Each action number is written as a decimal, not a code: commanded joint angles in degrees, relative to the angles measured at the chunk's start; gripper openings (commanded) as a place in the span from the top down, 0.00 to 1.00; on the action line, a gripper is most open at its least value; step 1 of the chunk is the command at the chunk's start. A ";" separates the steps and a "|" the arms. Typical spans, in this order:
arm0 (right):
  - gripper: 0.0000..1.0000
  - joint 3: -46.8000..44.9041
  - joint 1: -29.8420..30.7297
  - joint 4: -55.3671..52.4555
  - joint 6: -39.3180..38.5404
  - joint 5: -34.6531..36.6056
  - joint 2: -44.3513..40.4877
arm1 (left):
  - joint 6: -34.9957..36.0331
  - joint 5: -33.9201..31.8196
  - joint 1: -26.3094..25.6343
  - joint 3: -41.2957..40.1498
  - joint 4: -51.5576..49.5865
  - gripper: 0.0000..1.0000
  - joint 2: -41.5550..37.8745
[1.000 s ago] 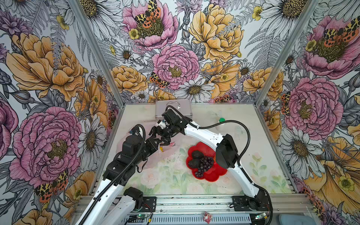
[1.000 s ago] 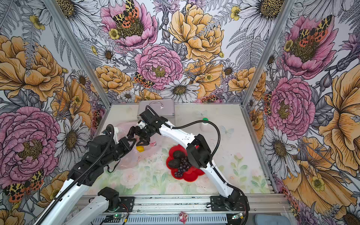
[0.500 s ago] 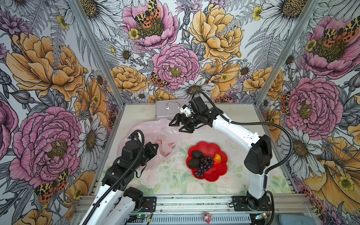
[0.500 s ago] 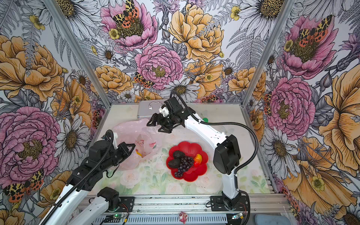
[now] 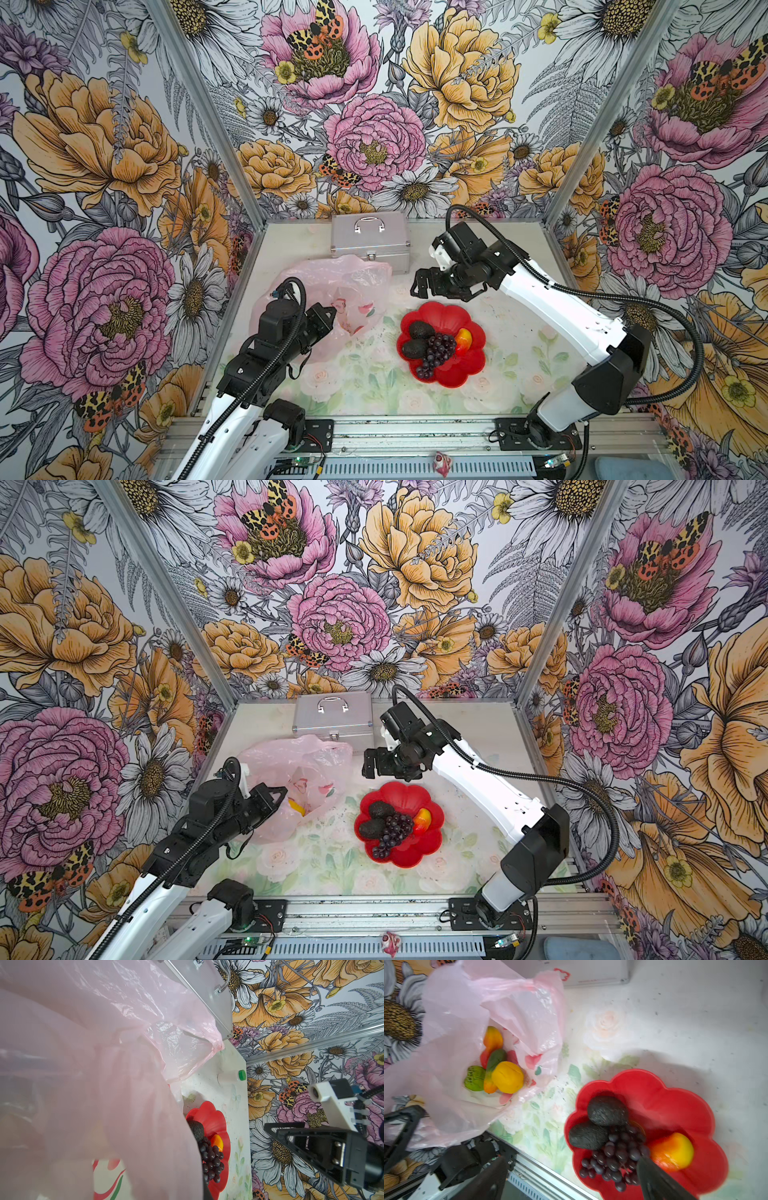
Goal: Place the fruits into the plastic bag
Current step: Pick up the fruit from the plate.
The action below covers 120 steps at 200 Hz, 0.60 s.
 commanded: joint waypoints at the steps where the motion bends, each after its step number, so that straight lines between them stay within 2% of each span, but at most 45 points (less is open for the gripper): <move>1: 0.00 -3.77 -0.41 -5.35 -1.69 5.68 -3.11 | 0.38 1.38 0.65 -1.26 -0.11 1.00 -0.19; 67: 0.08 -14.11 -0.32 -8.68 -0.92 5.51 -4.67 | 1.87 3.38 1.92 -0.81 0.26 1.00 1.90; 98: 0.09 -16.14 1.24 -5.72 -1.24 0.52 -3.66 | 1.96 3.72 2.39 -0.64 0.24 1.00 1.90; 120: 0.07 -17.42 2.00 -3.74 -0.42 -2.59 -1.92 | 1.71 3.57 2.44 -0.93 0.27 1.00 1.86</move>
